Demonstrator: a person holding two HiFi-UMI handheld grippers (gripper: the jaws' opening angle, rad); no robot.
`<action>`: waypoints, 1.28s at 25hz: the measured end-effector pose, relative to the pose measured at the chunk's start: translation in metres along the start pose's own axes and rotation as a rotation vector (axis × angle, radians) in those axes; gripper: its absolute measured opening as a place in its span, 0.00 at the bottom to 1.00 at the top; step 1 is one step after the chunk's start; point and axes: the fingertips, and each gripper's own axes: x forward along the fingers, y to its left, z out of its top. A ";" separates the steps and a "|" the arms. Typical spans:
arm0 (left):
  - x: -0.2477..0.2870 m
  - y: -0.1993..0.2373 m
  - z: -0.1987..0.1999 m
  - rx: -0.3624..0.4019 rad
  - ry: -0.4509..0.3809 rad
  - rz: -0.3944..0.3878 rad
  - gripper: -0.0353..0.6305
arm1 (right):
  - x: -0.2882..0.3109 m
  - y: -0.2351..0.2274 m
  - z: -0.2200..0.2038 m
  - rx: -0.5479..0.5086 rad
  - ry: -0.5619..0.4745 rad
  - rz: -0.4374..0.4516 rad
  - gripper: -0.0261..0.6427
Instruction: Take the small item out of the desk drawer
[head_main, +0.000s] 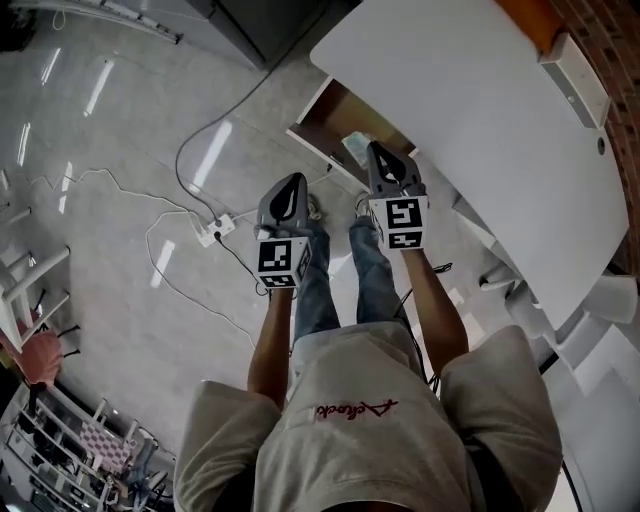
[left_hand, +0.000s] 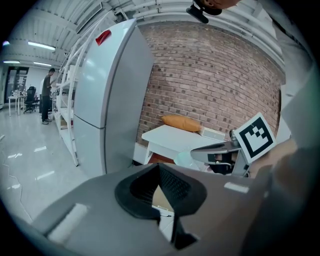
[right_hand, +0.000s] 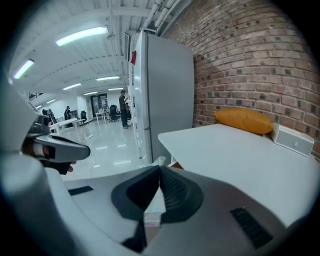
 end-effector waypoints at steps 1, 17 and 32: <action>-0.001 -0.002 0.007 0.001 -0.008 -0.002 0.07 | -0.006 -0.001 0.008 0.003 -0.011 -0.001 0.06; -0.020 -0.028 0.112 0.081 -0.126 -0.028 0.07 | -0.090 -0.029 0.098 0.040 -0.156 -0.083 0.06; -0.057 -0.050 0.214 0.166 -0.270 -0.020 0.07 | -0.156 -0.041 0.189 0.015 -0.313 -0.118 0.06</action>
